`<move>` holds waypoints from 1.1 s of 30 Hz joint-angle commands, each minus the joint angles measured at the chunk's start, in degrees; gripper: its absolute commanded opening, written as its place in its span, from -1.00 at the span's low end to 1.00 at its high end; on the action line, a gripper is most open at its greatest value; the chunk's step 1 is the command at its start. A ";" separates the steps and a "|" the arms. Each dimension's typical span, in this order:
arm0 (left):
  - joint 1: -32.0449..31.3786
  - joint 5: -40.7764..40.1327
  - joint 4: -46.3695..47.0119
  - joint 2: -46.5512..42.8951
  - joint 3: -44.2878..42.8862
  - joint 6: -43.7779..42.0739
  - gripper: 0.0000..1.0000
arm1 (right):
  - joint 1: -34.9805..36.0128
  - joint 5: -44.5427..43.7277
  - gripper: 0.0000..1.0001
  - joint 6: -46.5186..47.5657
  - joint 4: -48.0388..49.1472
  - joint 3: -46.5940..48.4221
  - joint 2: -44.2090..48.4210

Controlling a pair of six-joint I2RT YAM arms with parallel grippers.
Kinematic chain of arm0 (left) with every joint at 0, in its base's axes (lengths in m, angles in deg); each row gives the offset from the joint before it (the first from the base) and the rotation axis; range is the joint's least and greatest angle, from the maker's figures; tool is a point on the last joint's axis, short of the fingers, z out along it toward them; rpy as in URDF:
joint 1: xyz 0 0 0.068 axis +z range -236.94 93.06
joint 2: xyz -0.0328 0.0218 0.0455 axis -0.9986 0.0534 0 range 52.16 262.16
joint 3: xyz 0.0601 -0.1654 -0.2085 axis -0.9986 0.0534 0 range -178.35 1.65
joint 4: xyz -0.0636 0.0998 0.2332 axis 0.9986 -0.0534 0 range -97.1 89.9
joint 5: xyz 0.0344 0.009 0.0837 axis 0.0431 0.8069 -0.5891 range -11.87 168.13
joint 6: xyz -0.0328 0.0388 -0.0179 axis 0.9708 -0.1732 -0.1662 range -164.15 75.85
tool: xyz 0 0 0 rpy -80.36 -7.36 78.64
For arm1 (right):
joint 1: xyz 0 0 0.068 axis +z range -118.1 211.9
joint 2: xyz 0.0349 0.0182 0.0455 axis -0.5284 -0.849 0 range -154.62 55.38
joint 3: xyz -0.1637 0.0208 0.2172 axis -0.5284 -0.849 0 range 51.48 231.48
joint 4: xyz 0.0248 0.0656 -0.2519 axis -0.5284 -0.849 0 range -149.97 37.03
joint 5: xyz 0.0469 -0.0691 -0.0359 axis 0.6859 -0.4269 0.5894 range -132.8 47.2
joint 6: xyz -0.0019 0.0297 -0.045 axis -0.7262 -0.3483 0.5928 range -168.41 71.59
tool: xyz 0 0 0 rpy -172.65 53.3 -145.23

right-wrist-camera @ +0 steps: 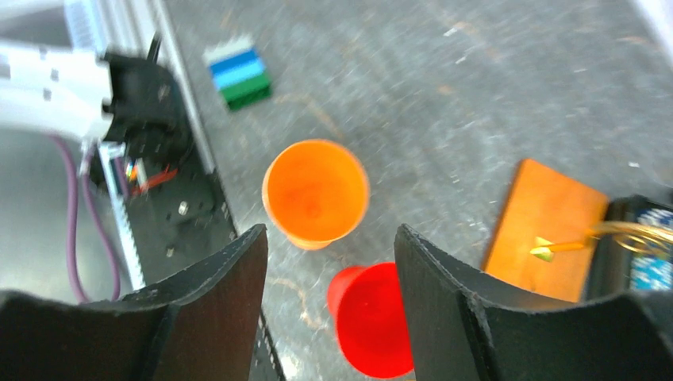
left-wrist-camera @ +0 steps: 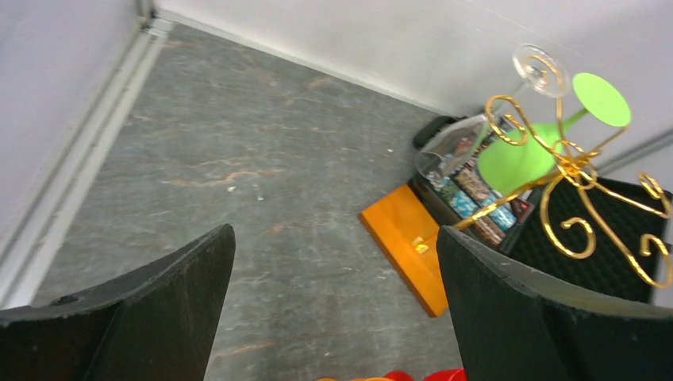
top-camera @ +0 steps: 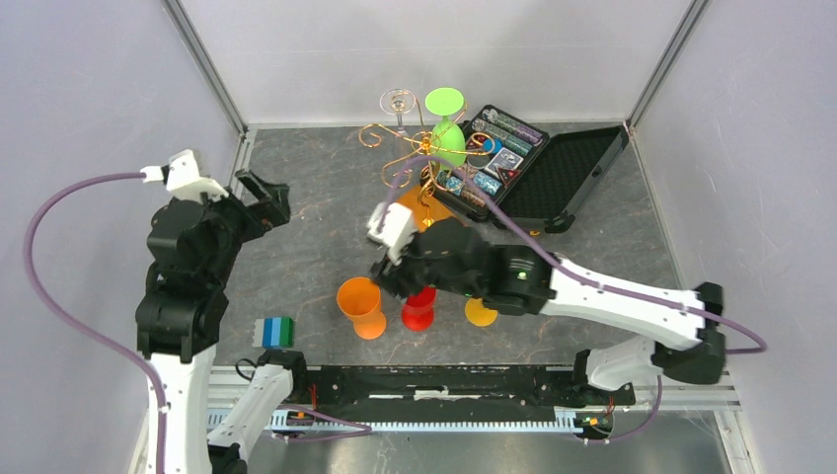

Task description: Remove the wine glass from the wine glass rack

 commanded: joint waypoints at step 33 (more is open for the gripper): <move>0.02 54.03 40.50 59.69 -26.80 24.75 0.41 | -5.92 -29.48 0.33 -15.93 20.17 -22.75 25.67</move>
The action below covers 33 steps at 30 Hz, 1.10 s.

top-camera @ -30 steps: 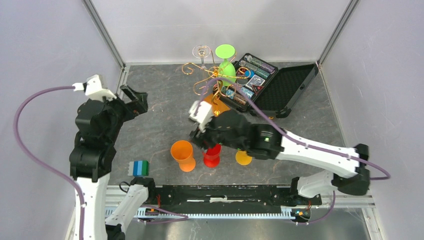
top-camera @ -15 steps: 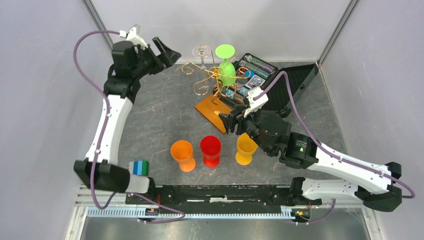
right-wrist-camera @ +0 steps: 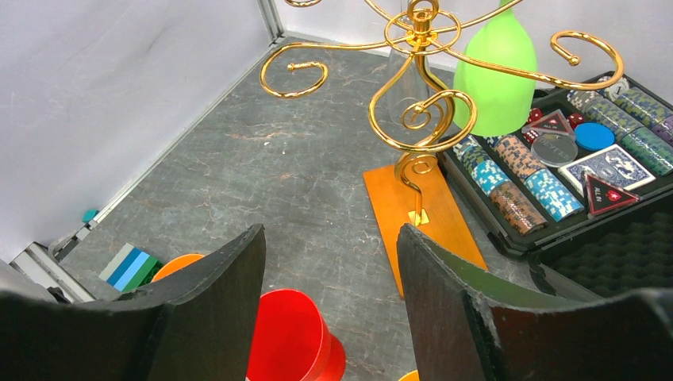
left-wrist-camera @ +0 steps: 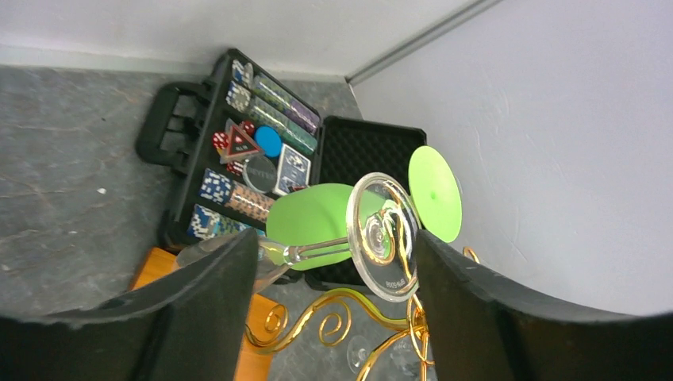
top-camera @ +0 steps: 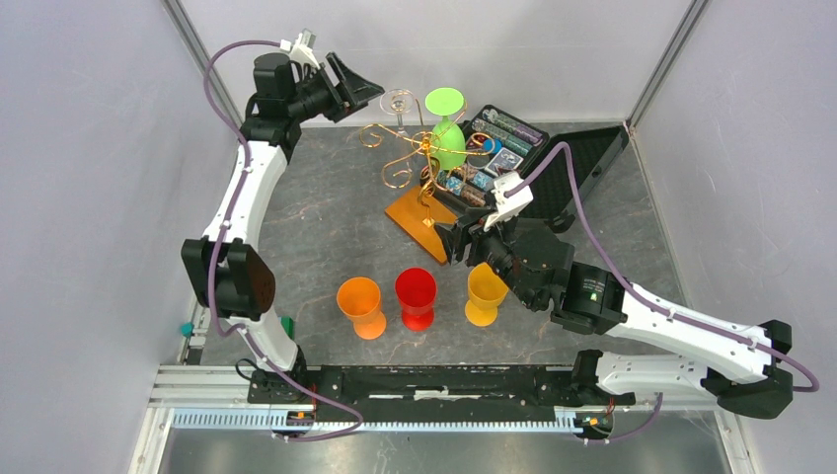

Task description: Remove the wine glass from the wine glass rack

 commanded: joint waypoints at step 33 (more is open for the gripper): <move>-2.39 6.27 7.22 1.14 -1.47 12.53 -0.75 | -0.06 -1.73 0.29 -2.00 3.29 -2.28 0.54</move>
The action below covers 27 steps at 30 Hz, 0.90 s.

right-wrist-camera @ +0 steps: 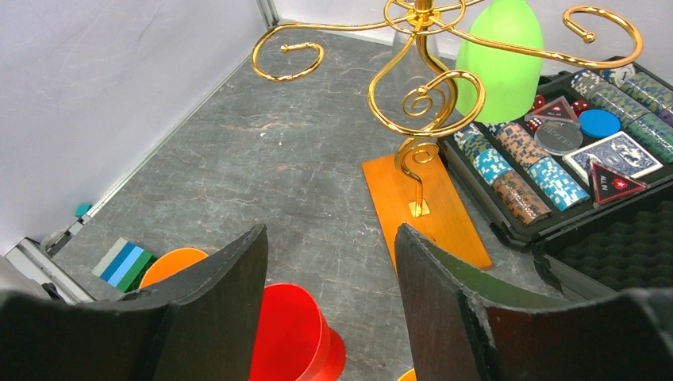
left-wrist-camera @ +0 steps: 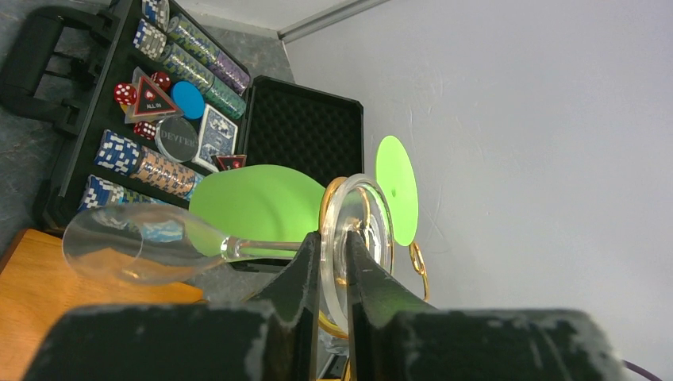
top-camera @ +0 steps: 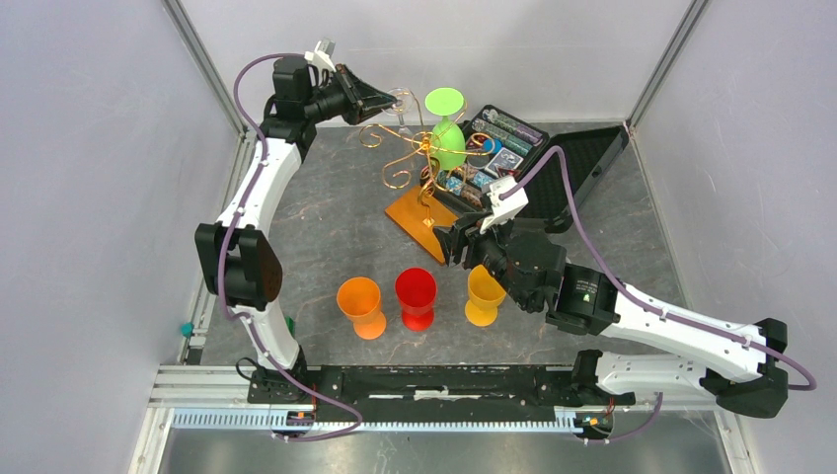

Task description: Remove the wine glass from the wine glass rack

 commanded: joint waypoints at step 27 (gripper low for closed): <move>-0.01 -3.36 -3.76 -5.65 -2.44 -7.72 -0.79 | -0.04 -1.37 0.27 -1.02 3.41 -1.61 1.11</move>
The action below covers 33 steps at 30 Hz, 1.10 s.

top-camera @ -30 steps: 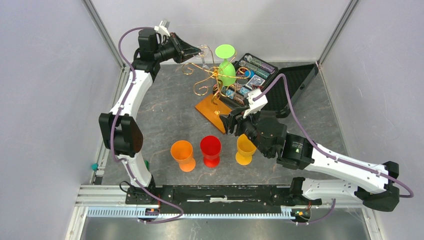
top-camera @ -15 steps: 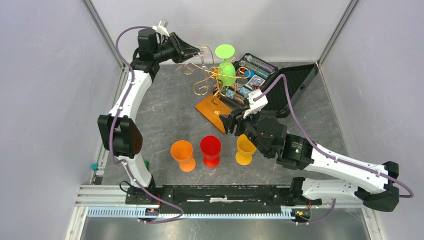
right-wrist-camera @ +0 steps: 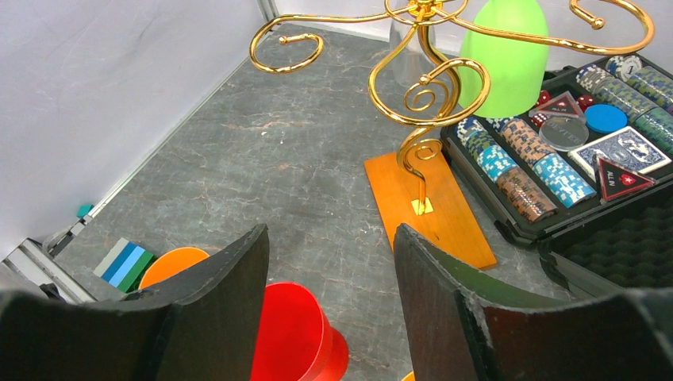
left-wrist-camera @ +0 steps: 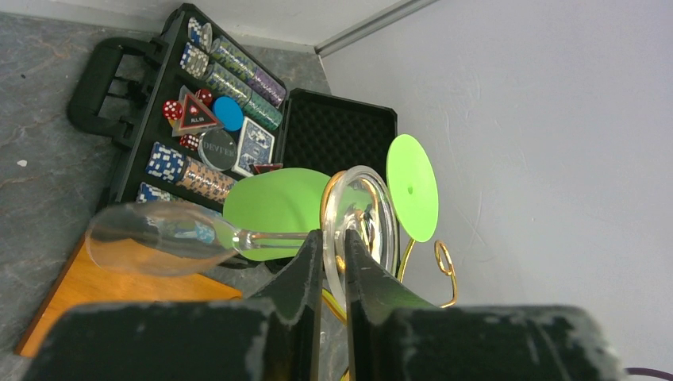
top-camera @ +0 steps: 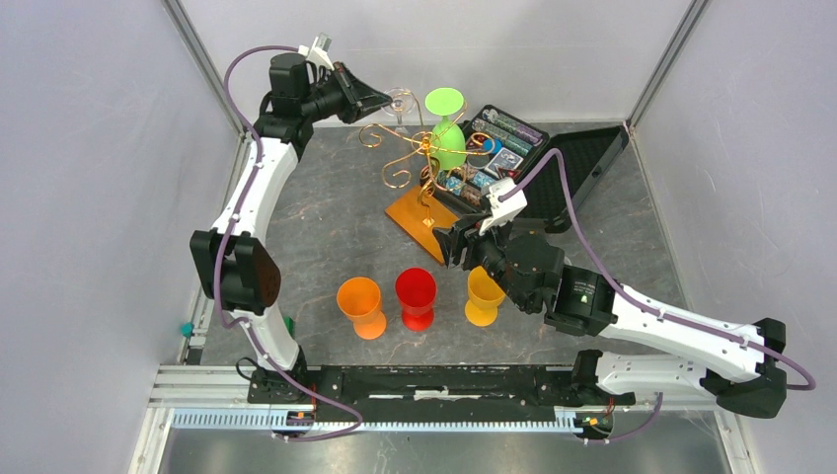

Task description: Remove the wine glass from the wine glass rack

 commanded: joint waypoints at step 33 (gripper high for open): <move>-3.65 -0.81 28.20 -3.00 7.02 21.42 -0.95 | -0.06 -2.02 0.26 -0.80 3.12 -1.72 2.64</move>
